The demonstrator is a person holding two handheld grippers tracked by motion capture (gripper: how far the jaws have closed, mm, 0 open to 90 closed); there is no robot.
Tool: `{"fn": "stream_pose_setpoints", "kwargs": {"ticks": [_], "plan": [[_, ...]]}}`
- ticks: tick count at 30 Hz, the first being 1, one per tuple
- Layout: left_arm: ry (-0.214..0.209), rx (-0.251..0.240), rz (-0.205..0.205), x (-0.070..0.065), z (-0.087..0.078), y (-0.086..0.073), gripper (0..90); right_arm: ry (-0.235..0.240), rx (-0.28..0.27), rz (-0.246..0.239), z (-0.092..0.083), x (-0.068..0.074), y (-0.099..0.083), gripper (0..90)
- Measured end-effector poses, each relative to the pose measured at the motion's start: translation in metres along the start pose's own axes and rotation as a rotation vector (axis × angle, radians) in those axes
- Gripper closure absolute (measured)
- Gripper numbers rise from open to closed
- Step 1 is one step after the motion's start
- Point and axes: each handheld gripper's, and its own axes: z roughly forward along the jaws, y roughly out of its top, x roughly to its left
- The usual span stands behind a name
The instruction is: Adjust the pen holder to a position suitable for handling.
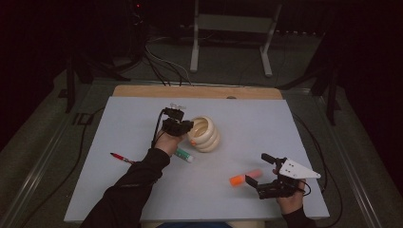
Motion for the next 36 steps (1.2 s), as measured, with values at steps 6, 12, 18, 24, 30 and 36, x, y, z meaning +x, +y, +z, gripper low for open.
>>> {"fn": "stream_pose_setpoints", "kwargs": {"ticks": [6,12,18,24,30,36], "plan": [[-0.011,0.023,0.0,-0.005,0.004,-0.001,78.1,-0.001,0.001,-0.001,0.0,0.0,0.0,0.0],[-0.033,0.027,-0.01,-0.005,0.007,-0.002,77.3,-0.001,0.003,-0.002,0.0,0.0,0.0,0.0],[-0.084,0.006,0.001,-0.012,0.007,0.001,69.6,-0.001,0.007,-0.003,0.001,0.0,0.0,0.0],[-0.142,-0.044,0.003,-0.016,0.002,0.008,58.4,-0.002,0.008,-0.003,0.0,0.0,0.0,0.0],[-0.204,-0.087,0.005,-0.013,-0.006,0.012,48.8,-0.002,0.008,-0.007,0.0,0.0,0.0,0.0],[-0.228,-0.095,0.022,-0.014,-0.012,0.014,43.9,-0.003,0.008,-0.009,0.001,0.0,0.0,0.0]]}}
